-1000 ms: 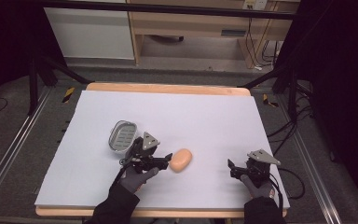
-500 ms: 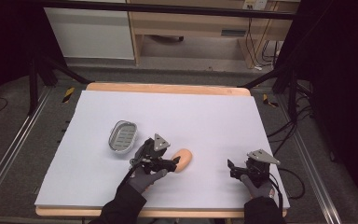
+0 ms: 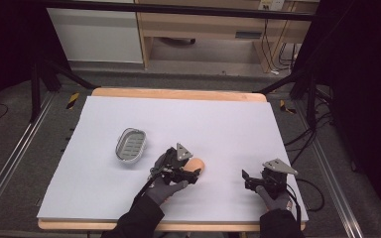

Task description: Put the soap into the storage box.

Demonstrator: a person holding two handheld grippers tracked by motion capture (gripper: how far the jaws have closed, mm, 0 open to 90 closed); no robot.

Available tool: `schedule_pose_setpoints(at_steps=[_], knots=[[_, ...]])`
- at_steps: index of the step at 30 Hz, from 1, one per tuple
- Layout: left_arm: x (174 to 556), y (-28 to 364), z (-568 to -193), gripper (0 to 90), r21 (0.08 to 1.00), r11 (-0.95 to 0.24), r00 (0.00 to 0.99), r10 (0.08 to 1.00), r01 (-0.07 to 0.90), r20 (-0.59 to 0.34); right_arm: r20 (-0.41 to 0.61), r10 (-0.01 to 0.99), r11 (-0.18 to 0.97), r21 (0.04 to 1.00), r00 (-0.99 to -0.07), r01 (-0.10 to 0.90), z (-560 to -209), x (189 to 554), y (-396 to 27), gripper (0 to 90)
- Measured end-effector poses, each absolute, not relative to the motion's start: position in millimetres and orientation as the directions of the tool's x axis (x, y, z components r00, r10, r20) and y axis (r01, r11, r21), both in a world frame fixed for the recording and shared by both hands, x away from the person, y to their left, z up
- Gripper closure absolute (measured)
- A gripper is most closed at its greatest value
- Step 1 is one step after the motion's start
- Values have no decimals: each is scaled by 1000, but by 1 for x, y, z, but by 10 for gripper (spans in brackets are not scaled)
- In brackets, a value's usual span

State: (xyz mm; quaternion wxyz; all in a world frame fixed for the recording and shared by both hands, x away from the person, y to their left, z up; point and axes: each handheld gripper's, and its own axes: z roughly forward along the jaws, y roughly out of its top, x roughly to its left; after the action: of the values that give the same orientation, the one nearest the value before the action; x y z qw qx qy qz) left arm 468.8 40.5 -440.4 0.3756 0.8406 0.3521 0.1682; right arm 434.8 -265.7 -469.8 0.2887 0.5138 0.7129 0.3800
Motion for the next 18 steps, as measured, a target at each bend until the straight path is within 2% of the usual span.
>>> schedule_pose_setpoints(at_steps=[18], knots=[[478, 30, -455, 231, 703, -509, 701, 713, 497, 20, -23, 950, 191, 832, -313, 521, -472, 435, -264, 51]])
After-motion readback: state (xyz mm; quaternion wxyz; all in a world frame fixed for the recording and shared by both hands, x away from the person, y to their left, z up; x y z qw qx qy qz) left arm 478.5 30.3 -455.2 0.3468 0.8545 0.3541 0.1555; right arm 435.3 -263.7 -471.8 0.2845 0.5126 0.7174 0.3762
